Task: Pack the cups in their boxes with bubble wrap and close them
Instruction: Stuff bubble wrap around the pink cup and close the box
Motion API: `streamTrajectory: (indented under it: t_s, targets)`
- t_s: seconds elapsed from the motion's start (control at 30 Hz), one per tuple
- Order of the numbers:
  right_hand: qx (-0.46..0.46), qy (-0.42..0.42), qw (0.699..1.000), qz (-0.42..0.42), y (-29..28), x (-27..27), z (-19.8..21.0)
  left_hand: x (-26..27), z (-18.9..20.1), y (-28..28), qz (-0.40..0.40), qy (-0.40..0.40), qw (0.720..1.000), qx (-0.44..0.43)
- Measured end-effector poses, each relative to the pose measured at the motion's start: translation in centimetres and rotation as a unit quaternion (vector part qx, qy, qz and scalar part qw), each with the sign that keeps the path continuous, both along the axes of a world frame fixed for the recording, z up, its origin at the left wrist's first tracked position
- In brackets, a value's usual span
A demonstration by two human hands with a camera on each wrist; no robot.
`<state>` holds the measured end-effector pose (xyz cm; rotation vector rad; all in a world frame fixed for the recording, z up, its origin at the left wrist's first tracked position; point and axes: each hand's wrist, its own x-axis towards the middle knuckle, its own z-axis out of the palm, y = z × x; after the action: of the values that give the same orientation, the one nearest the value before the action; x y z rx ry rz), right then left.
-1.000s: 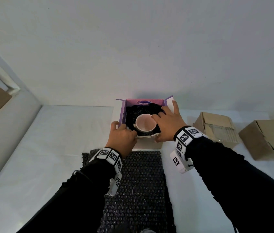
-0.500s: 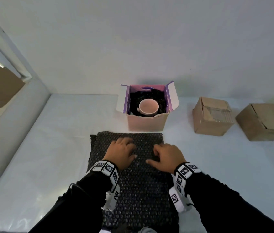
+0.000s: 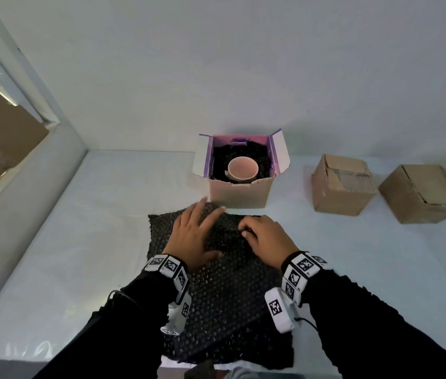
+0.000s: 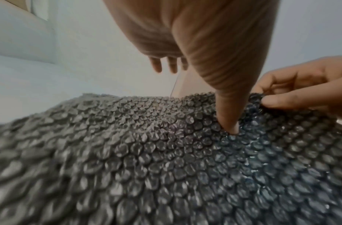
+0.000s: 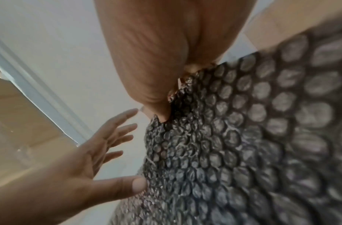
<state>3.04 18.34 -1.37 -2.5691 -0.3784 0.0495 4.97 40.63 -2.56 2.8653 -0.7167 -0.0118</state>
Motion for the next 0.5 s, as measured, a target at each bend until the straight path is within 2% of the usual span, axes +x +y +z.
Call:
streamTrajectory:
  t_s: [0.07, 0.2, 0.37, 0.5]
  targets:
    - [0.051, -0.028, 0.998, 0.01, 0.0, 0.4, 1.5, 1.2, 0.8, 0.0, -0.049, -0.062, 0.997, -0.017]
    - [0.144, -0.104, 0.983, -0.043, 0.2, 0.6, 3.5, 2.6, 3.0, -1.0, -0.055, -0.079, 0.989, -0.11]
    - [0.138, 0.037, 0.987, -0.079, 0.0, 1.1, 3.7, 2.6, 6.5, -2.2, -0.021, -0.08, 0.978, -0.194]
    - [0.151, 0.08, 0.983, -0.059, -0.2, 2.4, 5.2, 2.7, 8.0, -2.7, 0.003, -0.061, 0.984, -0.169]
